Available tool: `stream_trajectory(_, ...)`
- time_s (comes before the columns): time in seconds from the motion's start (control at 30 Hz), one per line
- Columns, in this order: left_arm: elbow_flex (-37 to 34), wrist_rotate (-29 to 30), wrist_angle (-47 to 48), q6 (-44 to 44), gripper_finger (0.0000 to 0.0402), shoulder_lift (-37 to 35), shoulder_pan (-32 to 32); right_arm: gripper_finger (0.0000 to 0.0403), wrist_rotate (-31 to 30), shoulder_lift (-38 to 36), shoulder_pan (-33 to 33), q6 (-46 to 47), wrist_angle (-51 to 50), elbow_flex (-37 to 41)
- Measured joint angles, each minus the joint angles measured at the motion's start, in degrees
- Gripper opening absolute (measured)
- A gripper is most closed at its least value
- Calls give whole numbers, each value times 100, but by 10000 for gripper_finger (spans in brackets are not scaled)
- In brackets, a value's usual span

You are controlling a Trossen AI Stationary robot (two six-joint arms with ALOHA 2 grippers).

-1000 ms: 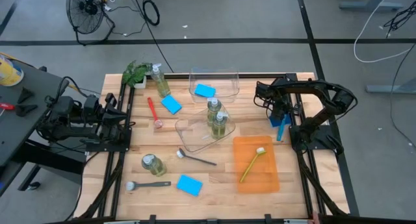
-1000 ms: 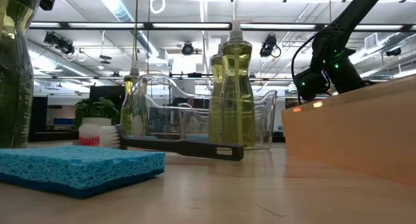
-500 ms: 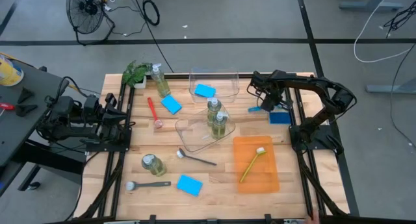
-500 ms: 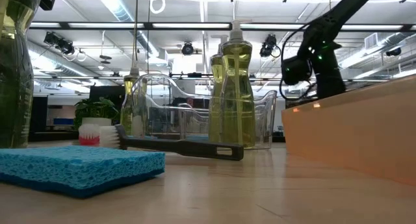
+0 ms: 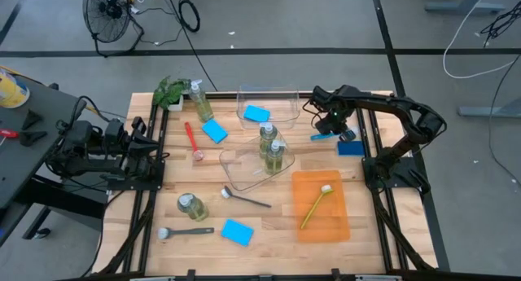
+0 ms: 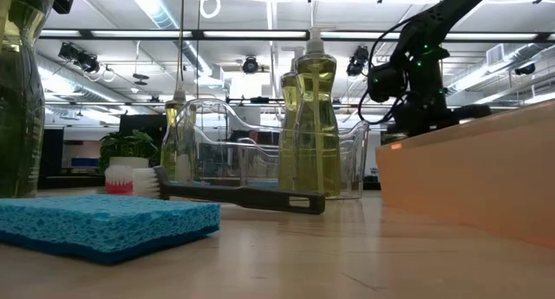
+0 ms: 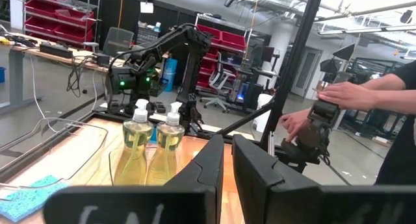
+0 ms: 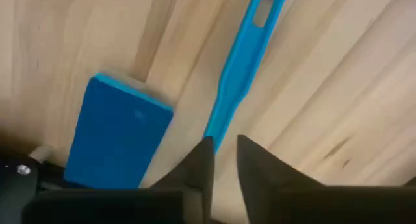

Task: Pick & Place Kitchen Sink Supplies
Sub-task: Put the blue dish brush into the orange bin

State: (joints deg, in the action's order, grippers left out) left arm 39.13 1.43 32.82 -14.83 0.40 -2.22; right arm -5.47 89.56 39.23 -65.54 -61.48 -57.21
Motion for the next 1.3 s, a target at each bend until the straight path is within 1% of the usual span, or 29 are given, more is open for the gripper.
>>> stream_trajectory(0.17, 0, 0, 2, 0, 37, 0, 1, 146, -1, 0, -90, 503, 13, 0)
stream_trajectory(0.33, 0, 2, 0, 0, 37, 0, 1, 214, -12, 0, -80, 704, 112, 11)
stream_trajectory(0.47, 0, 1, 2, 0, 37, 0, 0, 246, -152, 0, -84, 850, 326, 174)
stream_trajectory(0.6, 0, 2, 0, 0, 37, 0, 2, 258, -108, 0, -84, 1017, 537, 414)
stream_trajectory(0.8, 0, 2, 0, -2, 37, 0, 0, 250, -150, 0, -84, 1090, 769, 747)
stream_trajectory(0.97, 0, 0, 0, 0, 37, 0, 0, 225, -261, 0, -84, 1130, 944, 888)
stream_trajectory(1.13, 0, 2, 2, 0, 37, 0, 2, 176, -263, 0, -84, 1136, 1065, 938)
stream_trajectory(1.3, 0, 2, 0, 0, 37, 0, 0, 108, -294, 0, -84, 1287, 1203, 938)
